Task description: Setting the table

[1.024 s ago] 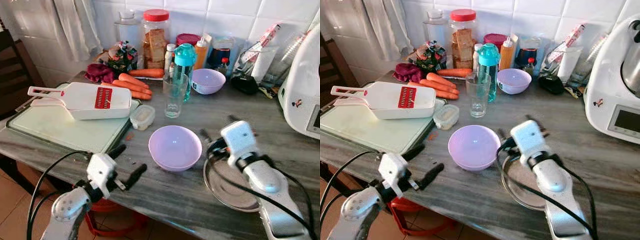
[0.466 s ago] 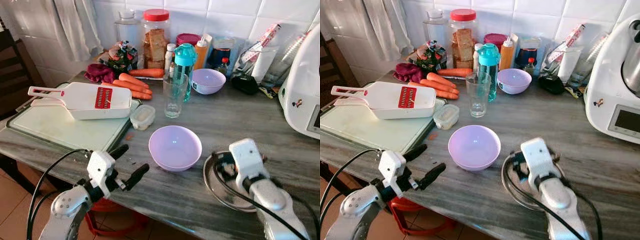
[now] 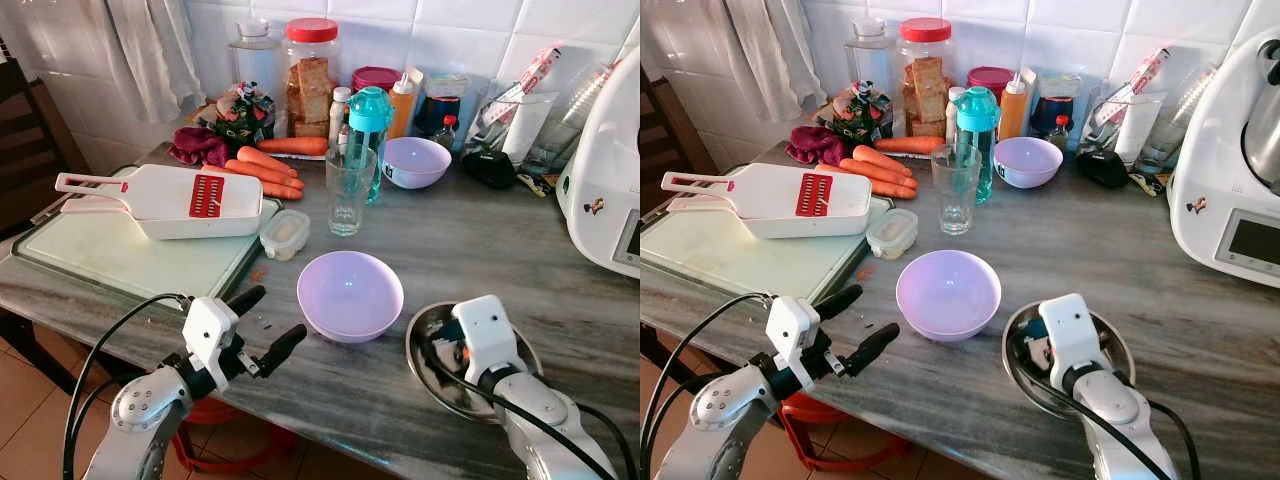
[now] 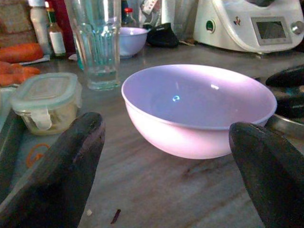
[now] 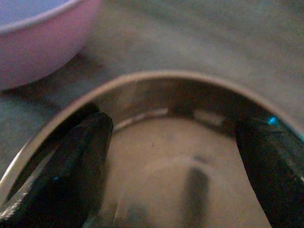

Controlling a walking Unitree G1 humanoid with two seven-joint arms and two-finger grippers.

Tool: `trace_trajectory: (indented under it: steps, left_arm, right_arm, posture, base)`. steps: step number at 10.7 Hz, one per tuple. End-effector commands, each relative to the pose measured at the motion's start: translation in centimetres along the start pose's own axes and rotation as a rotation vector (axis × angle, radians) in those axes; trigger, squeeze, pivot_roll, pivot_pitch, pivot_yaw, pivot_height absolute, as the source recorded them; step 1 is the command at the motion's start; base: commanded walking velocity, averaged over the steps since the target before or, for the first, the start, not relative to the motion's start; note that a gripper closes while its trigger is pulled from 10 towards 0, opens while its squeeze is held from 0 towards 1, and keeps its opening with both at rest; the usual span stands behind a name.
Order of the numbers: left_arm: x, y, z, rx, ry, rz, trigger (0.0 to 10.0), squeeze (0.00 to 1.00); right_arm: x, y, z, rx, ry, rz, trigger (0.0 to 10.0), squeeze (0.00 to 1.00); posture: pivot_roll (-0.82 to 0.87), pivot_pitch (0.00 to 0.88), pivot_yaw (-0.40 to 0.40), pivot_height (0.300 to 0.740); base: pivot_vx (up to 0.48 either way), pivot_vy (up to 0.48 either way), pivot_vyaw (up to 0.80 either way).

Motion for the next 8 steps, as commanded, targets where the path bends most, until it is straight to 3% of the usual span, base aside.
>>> trace_trajectory:
  steps: [1, 8]
  left_arm:
    - [-0.2, 0.2, 0.1, -0.017, -0.008, 0.001, 10.0, 0.00]
    - [0.1, -0.5, 0.1, -0.014, -0.007, 0.019, 10.0, 0.00]
  right_arm:
    - [0.3, 0.2, 0.2, -0.015, 0.013, 0.000, 10.0, 1.00]
    - [1.1, -0.6, 1.6, -0.087, 0.093, 0.068, 10.0, 1.00]
  posture:
    - [0.02, 0.000, 0.000, 0.740]
    - [0.02, 0.000, 0.000, 0.740]
  base:
    - [0.000, 0.000, 0.00]
    - [0.000, 0.000, 0.00]
Point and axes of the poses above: a point about 5 cm out from each wrist's last joint towards the gripper, its own x axis pointing back from the gripper into the wrist, its own y axis along the axis of the wrist's last joint, z = x × y, the point moved 2 cm from there along -x, pointing out of the wrist towards the gripper, and after that the axes turned 13 degrees about -x, right-handed, at the moved point
